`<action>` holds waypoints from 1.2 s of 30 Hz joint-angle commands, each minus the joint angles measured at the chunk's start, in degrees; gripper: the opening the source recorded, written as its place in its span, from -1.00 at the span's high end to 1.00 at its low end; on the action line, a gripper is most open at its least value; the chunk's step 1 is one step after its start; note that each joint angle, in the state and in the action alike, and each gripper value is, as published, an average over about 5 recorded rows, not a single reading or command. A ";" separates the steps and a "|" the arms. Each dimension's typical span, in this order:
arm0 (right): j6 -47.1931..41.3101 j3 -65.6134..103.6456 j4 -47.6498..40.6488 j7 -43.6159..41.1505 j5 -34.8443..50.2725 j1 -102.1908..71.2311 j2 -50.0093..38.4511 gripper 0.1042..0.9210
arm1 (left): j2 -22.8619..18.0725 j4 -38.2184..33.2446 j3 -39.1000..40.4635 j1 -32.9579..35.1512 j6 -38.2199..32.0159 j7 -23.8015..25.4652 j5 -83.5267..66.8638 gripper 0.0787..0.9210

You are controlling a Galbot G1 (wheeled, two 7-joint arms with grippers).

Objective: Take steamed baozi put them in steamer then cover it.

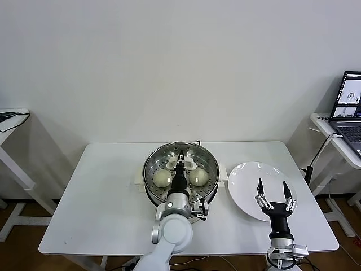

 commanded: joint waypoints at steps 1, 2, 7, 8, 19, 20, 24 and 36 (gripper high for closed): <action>0.01 -0.04 -0.21 0.00 0.04 0.13 -0.12 -0.76 | 1.41 -4.55 1.23 2.52 -0.41 0.15 -0.27 0.59; 0.02 -0.05 -0.28 0.00 0.04 0.18 -0.13 -0.76 | 1.80 -5.54 1.55 3.18 -0.39 0.10 -0.39 0.54; 0.01 -0.11 -0.52 0.00 0.08 0.44 -0.16 -0.76 | 4.40 -10.61 2.69 6.21 -0.27 -0.37 -1.25 0.19; 0.01 -0.11 -0.56 -0.01 0.09 0.47 -0.19 -0.76 | 5.10 -11.77 2.78 6.87 -0.26 -0.51 -1.41 0.13; -0.66 0.01 -0.38 0.00 0.77 0.45 -0.81 -0.76 | 10.13 -30.41 -8.49 18.86 -3.53 -9.41 -15.25 -0.62; -1.21 -0.02 0.01 -0.05 0.91 0.42 -0.89 -0.76 | 10.04 -32.22 -11.59 20.64 -4.87 -11.21 -19.93 -0.67; -4.44 0.19 2.78 -0.76 1.39 0.10 -1.32 -0.76 | 9.64 -36.48 -24.56 26.20 -10.86 -17.29 -47.96 -0.76; -13.20 0.34 11.76 -2.63 1.34 0.19 -2.89 -0.76 | 4.32 -27.46 -43.73 31.29 -26.37 -17.33 -78.70 -0.77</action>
